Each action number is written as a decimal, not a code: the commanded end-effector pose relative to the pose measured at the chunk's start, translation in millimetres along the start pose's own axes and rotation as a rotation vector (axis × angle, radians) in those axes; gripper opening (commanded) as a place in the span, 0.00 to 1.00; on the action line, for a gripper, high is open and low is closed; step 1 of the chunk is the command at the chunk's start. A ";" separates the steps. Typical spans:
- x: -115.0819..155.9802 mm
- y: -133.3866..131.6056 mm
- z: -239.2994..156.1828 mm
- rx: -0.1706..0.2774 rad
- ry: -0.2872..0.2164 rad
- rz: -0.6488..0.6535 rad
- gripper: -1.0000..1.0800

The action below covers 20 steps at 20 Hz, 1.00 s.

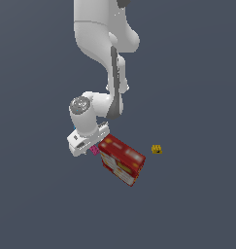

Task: Pick up a designated object from a clutter of objects.

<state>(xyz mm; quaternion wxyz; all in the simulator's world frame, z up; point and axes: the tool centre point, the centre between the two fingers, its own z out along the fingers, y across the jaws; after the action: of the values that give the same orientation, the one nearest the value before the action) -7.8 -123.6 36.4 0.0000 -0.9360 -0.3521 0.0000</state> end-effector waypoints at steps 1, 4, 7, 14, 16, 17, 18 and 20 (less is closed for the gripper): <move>-0.3 -0.4 11.6 0.000 0.000 -0.001 0.96; -0.1 -0.1 20.4 0.000 0.000 -0.002 0.96; 0.0 0.3 24.2 0.000 0.000 -0.002 0.96; 0.0 0.4 24.5 0.000 0.000 -0.002 0.00; 0.0 0.4 24.5 0.000 0.000 -0.002 0.00; 0.0 0.4 24.5 0.000 0.000 -0.002 0.00; 0.0 0.4 24.5 0.000 0.000 -0.002 0.00; 0.2 0.3 24.1 0.000 0.000 -0.002 0.00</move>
<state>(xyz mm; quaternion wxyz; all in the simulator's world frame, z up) -7.7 -124.1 12.3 0.0000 -0.9357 -0.3527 0.0001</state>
